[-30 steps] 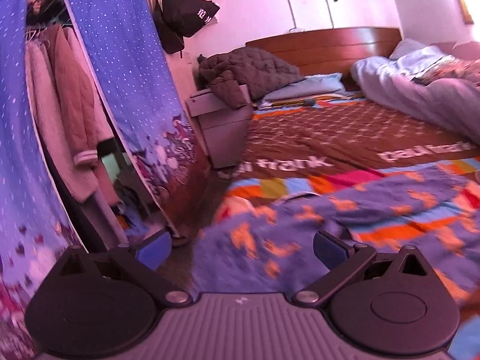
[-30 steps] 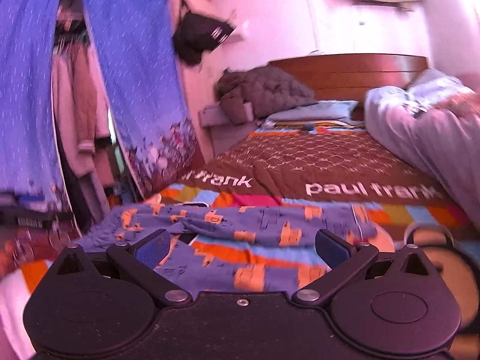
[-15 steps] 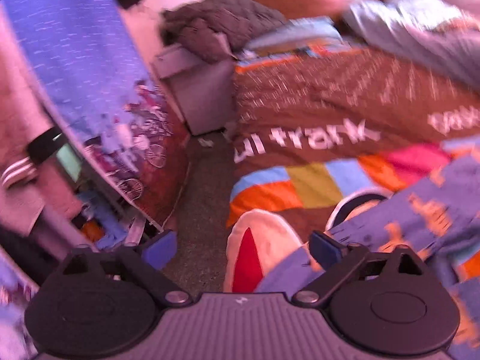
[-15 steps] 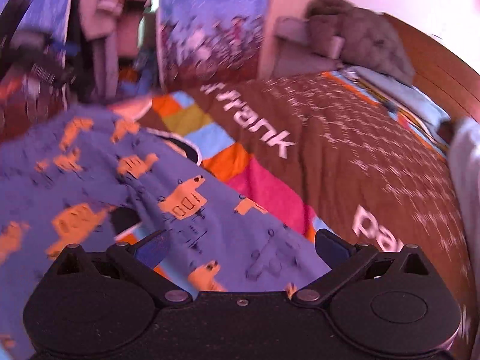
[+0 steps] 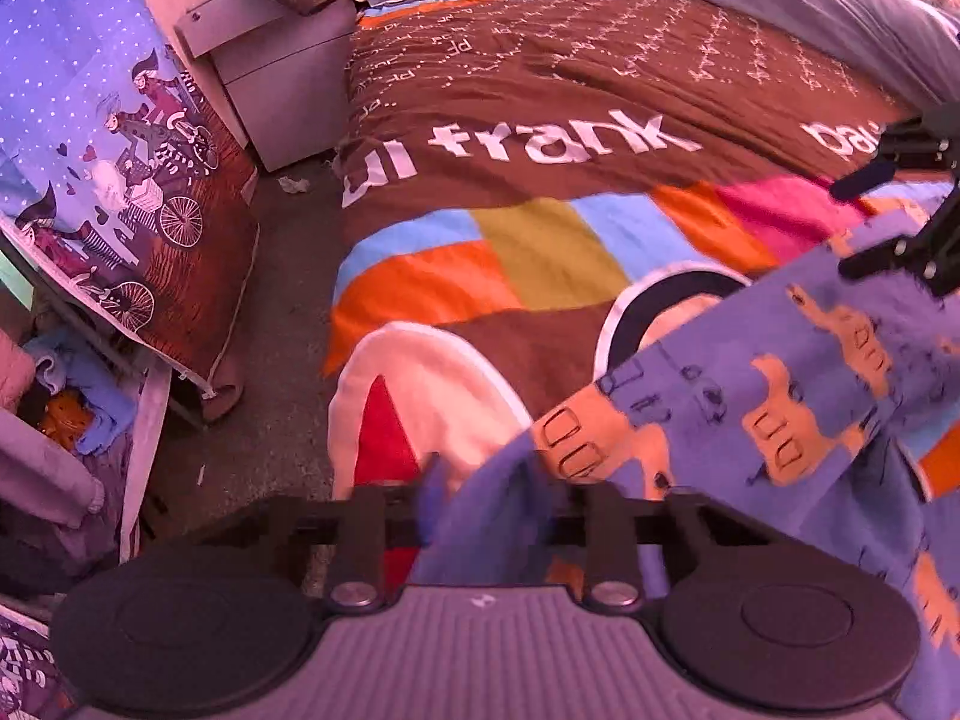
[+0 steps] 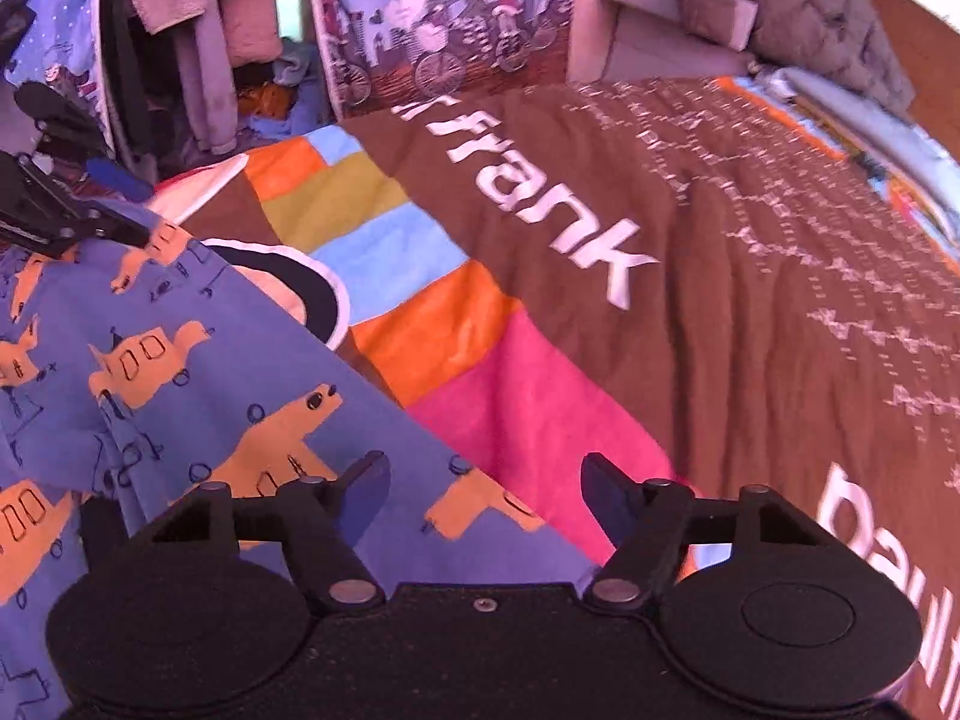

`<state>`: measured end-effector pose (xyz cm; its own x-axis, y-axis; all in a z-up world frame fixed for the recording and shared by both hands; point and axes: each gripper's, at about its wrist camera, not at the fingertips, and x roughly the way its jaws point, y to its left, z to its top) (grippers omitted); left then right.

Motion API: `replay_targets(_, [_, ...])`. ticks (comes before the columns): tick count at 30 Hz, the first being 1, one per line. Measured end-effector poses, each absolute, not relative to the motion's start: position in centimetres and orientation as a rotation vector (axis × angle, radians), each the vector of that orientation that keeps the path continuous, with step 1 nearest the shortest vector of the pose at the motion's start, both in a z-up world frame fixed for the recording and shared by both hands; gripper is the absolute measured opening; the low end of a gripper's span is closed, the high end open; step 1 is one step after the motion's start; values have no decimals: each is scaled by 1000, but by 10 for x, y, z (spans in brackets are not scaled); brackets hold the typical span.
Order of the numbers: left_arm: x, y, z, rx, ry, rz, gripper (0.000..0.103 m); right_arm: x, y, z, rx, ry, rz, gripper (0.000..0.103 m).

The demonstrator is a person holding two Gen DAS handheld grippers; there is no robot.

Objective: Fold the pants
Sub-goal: 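Lower both grippers onto the pants waistband and close on its edge, then lift the waistband with both grippers and fold it over toward the cuffs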

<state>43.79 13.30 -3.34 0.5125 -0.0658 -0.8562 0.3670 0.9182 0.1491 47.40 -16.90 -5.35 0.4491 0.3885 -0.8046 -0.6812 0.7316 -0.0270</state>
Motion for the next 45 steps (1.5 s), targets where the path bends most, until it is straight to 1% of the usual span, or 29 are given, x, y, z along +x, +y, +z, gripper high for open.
replay_targets(1, [437, 131, -32, 357, 1006, -268, 11, 475, -167, -55, -373, 885, 691, 72])
replay_targets(2, [436, 128, -32, 381, 1009, -267, 6, 477, -165, -57, -376, 895, 698, 72])
replay_targets(3, [435, 125, -32, 402, 1010, -262, 2, 477, -164, -60, -383, 912, 707, 72])
replay_targets(4, [434, 122, -32, 417, 1008, -251, 2, 478, -162, -65, -393, 942, 712, 65])
replay_targets(6, [430, 113, -29, 460, 992, -222, 1, 478, -163, -71, -381, 972, 713, 58])
replay_targets(8, [427, 105, -25, 505, 961, -183, 0, 477, -165, -72, -329, 977, 695, 45])
replay_targets(9, [427, 101, -23, 519, 947, -156, 0, 476, -166, -71, -312, 973, 682, 31])
replay_targets(10, [427, 99, -19, 527, 932, -135, 0, 475, -167, -71, -309, 970, 668, 15])
replay_targets(11, [426, 97, -14, 533, 909, -121, 0, 474, -167, -69, -306, 971, 661, 7])
replay_targets(13, [423, 92, -4, 549, 853, -108, 1, 470, -164, -63, -336, 939, 639, 1])
replay_targets(17, [425, 86, 8, 575, 749, -51, 1, 469, -157, -42, -386, 807, 581, 1])
replay_targets(20, [438, 88, 1, 538, 747, 1, 1, 478, -154, -35, -371, 723, 532, 1])
replay_targets(25, [460, 91, -37, 528, 863, 21, 1, 501, -138, -72, -396, 820, 512, 3])
replay_targets(26, [462, 94, -40, 514, 875, 8, 3, 501, -136, -79, -406, 829, 513, 4])
replay_targets(27, [459, 99, -42, 501, 876, 1, 9, 500, -136, -81, -405, 820, 510, 6])
replay_targets(28, [458, 104, -41, 489, 874, -8, 12, 500, -138, -81, -394, 813, 513, 8])
replay_targets(29, [459, 109, -38, 480, 875, -21, 23, 499, -142, -78, -380, 812, 521, 11])
replay_targets(30, [458, 114, -35, 478, 879, -27, 36, 499, -145, -75, -378, 812, 527, 21])
replay_targets(31, [458, 119, -31, 478, 881, -29, 41, 499, -147, -72, -386, 803, 536, 32])
replay_targets(32, [457, 124, -27, 475, 881, -31, 50, 499, -148, -68, -394, 789, 551, 35])
replay_targets(33, [457, 131, -19, 459, 883, -44, 60, 498, -149, -63, -394, 772, 572, 42])
replay_targets(34, [457, 138, -12, 432, 890, -60, 63, 497, -151, -58, -390, 757, 593, 49])
replay_targets(35, [458, 144, -6, 403, 898, -75, 65, 498, -150, -55, -385, 745, 607, 52])
replay_targets(36, [460, 149, -3, 377, 914, -91, 65, 500, -150, -52, -381, 734, 624, 55])
replay_targets(40, [470, 168, -2, 261, 987, -154, 64, 511, -149, -55, -292, 763, 644, 55])
replay_targets(41, [472, 171, -5, 237, 1006, -167, 62, 514, -149, -57, -274, 783, 648, 55])
replay_targets(43, [476, 175, -13, 226, 1042, -172, 56, 515, -148, -64, -276, 828, 661, 55])
replay_targets(44, [476, 177, -16, 230, 1047, -167, 46, 515, -145, -68, -301, 851, 662, 54])
replay_targets(45, [475, 178, -20, 220, 1054, -171, 34, 515, -143, -73, -330, 867, 657, 50])
